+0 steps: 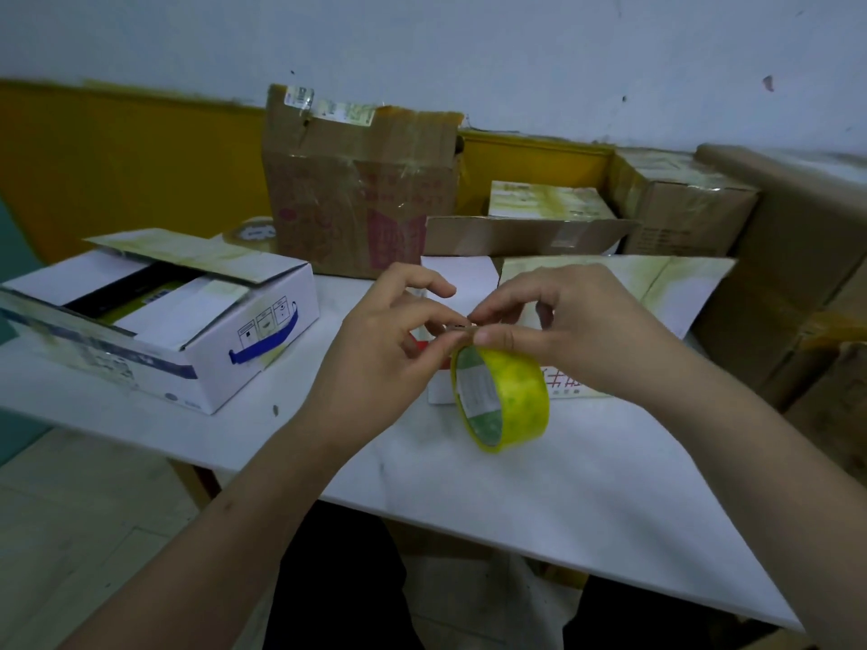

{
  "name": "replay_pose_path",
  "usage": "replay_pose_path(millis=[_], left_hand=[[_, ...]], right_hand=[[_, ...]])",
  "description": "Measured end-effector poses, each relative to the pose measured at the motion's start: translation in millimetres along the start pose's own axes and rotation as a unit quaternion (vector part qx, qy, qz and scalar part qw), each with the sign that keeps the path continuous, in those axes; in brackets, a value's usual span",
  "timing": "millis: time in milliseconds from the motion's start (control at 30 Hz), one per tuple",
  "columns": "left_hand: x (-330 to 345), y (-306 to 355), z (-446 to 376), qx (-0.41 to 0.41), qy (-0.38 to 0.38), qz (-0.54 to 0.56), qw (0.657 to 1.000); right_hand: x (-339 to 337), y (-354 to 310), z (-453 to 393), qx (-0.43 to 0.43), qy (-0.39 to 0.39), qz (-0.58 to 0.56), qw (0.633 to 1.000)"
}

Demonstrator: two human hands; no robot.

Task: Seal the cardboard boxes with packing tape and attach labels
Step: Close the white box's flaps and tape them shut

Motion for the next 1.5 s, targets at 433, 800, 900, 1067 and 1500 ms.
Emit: replay_pose_path(millis=[433,800,900,1067,1500], left_hand=[[-3.4,-7.1,-33.4,-0.139,-0.189,0.116,0.965],[-0.3,-7.0,-73.3,-0.114,-0.317,0.018,0.941],[-0.9,-6.7,-82.4,-0.073,-0.295,-0.057,0.951],[3.9,1.0,-89.8,0.045,-0.309,-0.116,0.943],[29.0,-32.9,-23.8,-0.351,0.111,0.031,0.929]], right_hand=[[3.9,3.0,-17.6,-0.185,0.09,0.191,0.96],[16.1,38.4,9.3,0.242,0.219,-0.205,0.923],[27.2,26.9,23.5,0.28,0.198,-0.204,0.917],[56.9,15.0,32.4,0.266,0.144,-0.368,0.879],[27.4,105.3,107.4,0.206,0.302,-0.005,0.931]])
Point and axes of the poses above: each hand's wrist, its own z-axis away from the middle knuckle, its own x-axis out of the palm, y = z × x, the point moved 5 cm from there along -z, towards the middle knuckle, and after that the axes turned 7 degrees about x, right-handed, at the moved point
